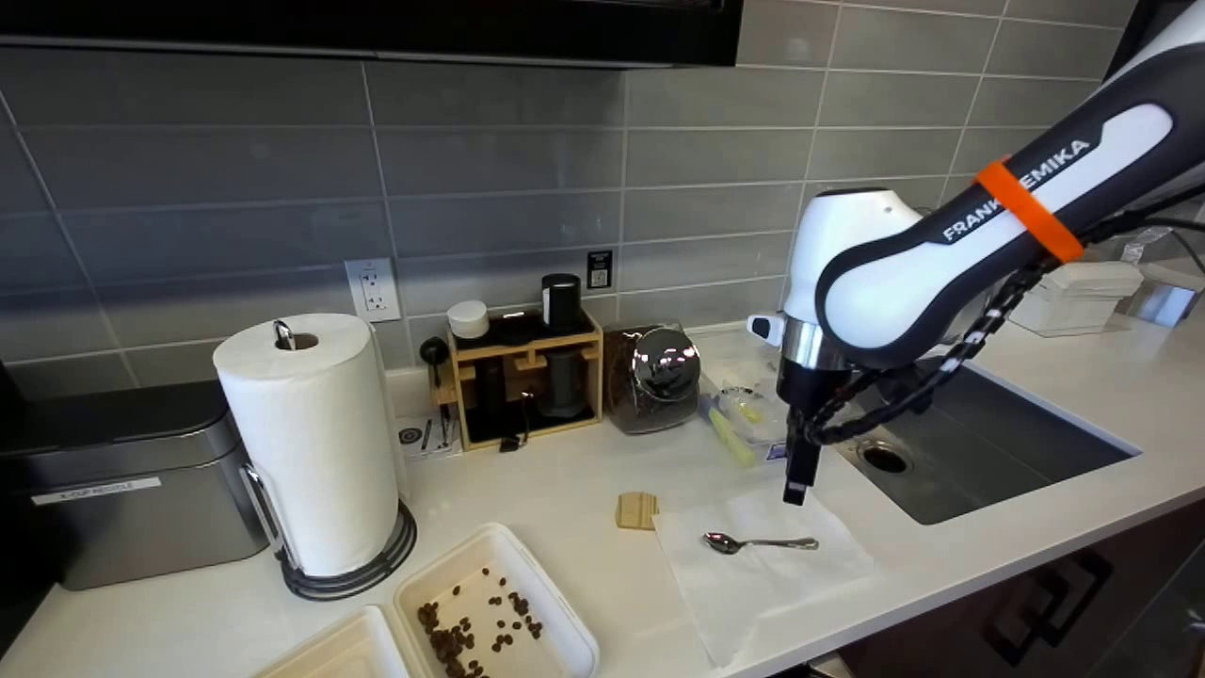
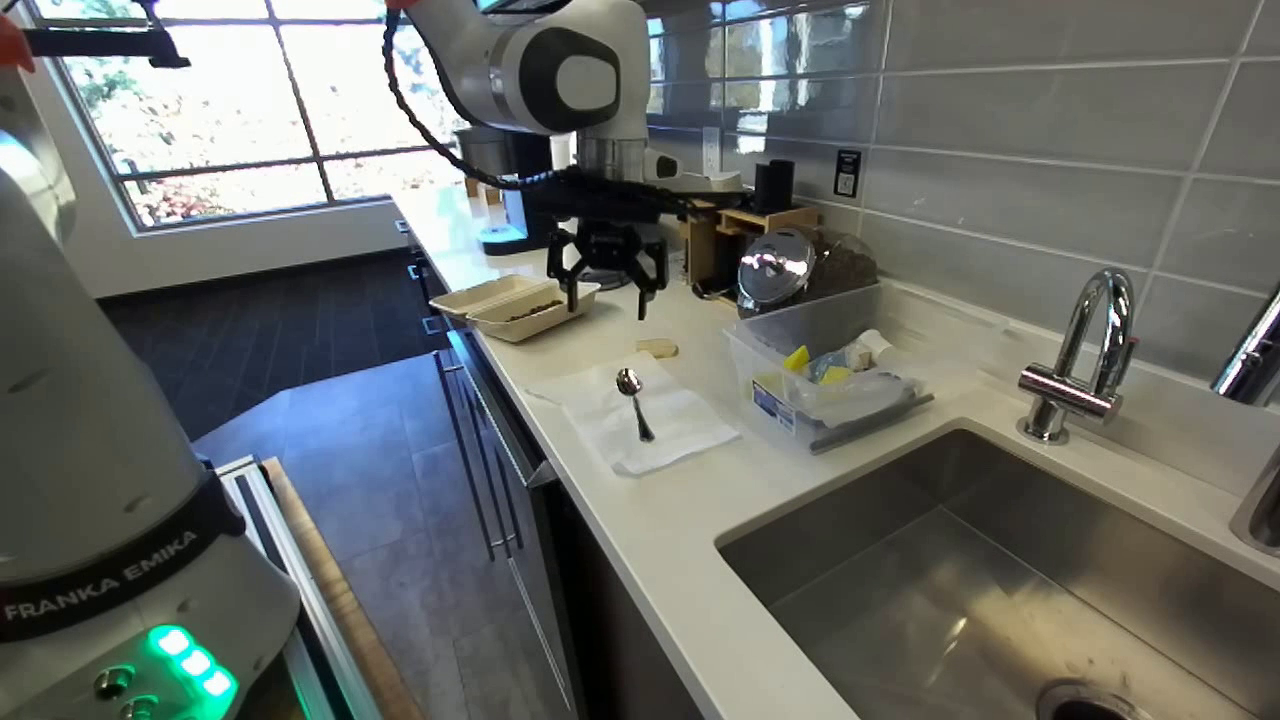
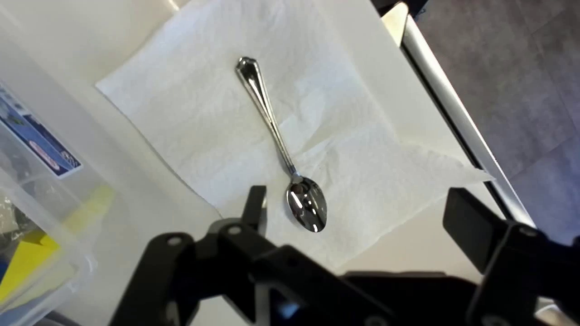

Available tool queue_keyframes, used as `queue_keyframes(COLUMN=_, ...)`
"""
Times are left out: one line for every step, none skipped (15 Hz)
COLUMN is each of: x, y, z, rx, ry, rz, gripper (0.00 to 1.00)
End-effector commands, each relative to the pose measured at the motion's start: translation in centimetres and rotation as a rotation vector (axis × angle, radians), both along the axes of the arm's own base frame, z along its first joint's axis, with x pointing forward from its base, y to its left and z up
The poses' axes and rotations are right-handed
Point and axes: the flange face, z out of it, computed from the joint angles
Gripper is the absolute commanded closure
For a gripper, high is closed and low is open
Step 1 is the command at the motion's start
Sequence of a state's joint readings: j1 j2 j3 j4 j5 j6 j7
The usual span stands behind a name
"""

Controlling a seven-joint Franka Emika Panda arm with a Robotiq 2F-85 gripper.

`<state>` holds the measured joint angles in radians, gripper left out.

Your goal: Pick up the spoon and scoop some of the contents from the bowl

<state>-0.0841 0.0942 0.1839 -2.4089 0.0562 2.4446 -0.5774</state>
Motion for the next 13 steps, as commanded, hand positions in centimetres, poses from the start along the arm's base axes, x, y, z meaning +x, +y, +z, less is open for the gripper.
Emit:
queue_keyframes(x=-1.9, y=-0.6, z=2.7, rx=0.044, ry=0.067, rz=-0.149, gripper=0.00)
queue_keyframes(x=-2.2, y=-0.8, z=3.3, rx=0.049, ry=0.076, rz=-0.179, gripper=0.00)
queue_keyframes(x=-2.6, y=-0.8, z=4.0, rx=0.061, ry=0.086, rz=-0.205, gripper=0.00)
queue_keyframes(x=-2.9, y=-1.0, z=4.5, rx=0.062, ry=0.089, rz=-0.225, gripper=0.00)
queue_keyframes(x=-3.3, y=-1.2, z=5.1, rx=0.060, ry=0.103, rz=-0.253, gripper=0.00)
queue_keyframes(x=-3.4, y=-1.6, z=5.6, rx=0.075, ry=0.080, rz=-0.262, gripper=0.00)
queue_keyframes(x=-2.0, y=-1.4, z=4.7, rx=0.052, ry=0.081, rz=-0.217, gripper=0.00)
queue_keyframes(x=-2.0, y=-1.5, z=5.1, rx=0.053, ry=0.072, rz=-0.221, gripper=0.00)
queue_keyframes(x=-1.9, y=-1.6, z=5.2, rx=0.054, ry=0.069, rz=-0.222, gripper=0.00)
queue_keyframes(x=-1.9, y=-1.6, z=5.2, rx=0.054, ry=0.071, rz=-0.221, gripper=0.00)
queue_keyframes(x=-1.9, y=-1.5, z=5.0, rx=0.053, ry=0.073, rz=-0.220, gripper=0.00)
queue_keyframes(x=-1.9, y=-1.5, z=5.0, rx=0.053, ry=0.075, rz=-0.220, gripper=0.00)
queue_keyframes(x=-1.9, y=-1.4, z=4.9, rx=0.053, ry=0.076, rz=-0.219, gripper=0.00)
